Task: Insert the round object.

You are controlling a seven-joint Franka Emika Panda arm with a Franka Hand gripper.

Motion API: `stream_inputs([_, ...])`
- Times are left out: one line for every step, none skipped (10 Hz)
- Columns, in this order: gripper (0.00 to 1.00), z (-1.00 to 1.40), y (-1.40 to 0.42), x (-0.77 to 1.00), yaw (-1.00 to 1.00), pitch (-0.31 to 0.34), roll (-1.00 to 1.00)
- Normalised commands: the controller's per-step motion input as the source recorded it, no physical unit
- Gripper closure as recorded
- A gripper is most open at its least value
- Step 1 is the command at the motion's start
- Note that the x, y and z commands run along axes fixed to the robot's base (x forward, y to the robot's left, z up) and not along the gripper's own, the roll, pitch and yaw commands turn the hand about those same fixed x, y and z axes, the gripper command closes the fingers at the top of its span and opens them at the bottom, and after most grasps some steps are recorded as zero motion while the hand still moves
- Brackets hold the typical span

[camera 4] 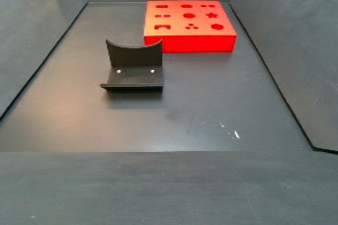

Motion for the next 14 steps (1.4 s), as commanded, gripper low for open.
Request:
stream_inputs([1.00,0.00,0.00,0.03,0.00,0.000,0.02])
stream_inputs([1.00,0.00,0.00,0.02,0.00,0.000,0.03])
stream_inputs([1.00,-0.02,0.00,0.06,0.00,0.010,0.03])
stream_inputs([1.00,-0.03,0.00,0.10,0.00,0.013,0.02])
stream_inputs([1.00,-0.06,0.00,0.07,0.00,0.021,0.04])
stream_inputs([1.00,-0.10,0.01,0.00,0.00,0.036,0.08])
stream_inputs([1.00,-0.17,0.13,-0.01,-0.05,0.054,0.11])
stream_inputs([1.00,-0.21,0.28,-0.08,-0.04,0.063,0.09])
stream_inputs([1.00,-0.21,0.35,-0.12,-0.04,0.064,0.07])
stream_inputs([1.00,-0.20,0.33,-0.14,-0.03,0.057,0.07])
stream_inputs([1.00,-0.18,0.26,-0.09,-0.02,0.050,0.06])
stream_inputs([1.00,-0.20,0.26,-0.12,-0.03,0.046,0.07])
stream_inputs([1.00,-0.20,0.21,-0.24,-0.08,0.010,0.05])
stream_inputs([1.00,-0.17,0.09,-0.36,-0.13,0.000,0.01])
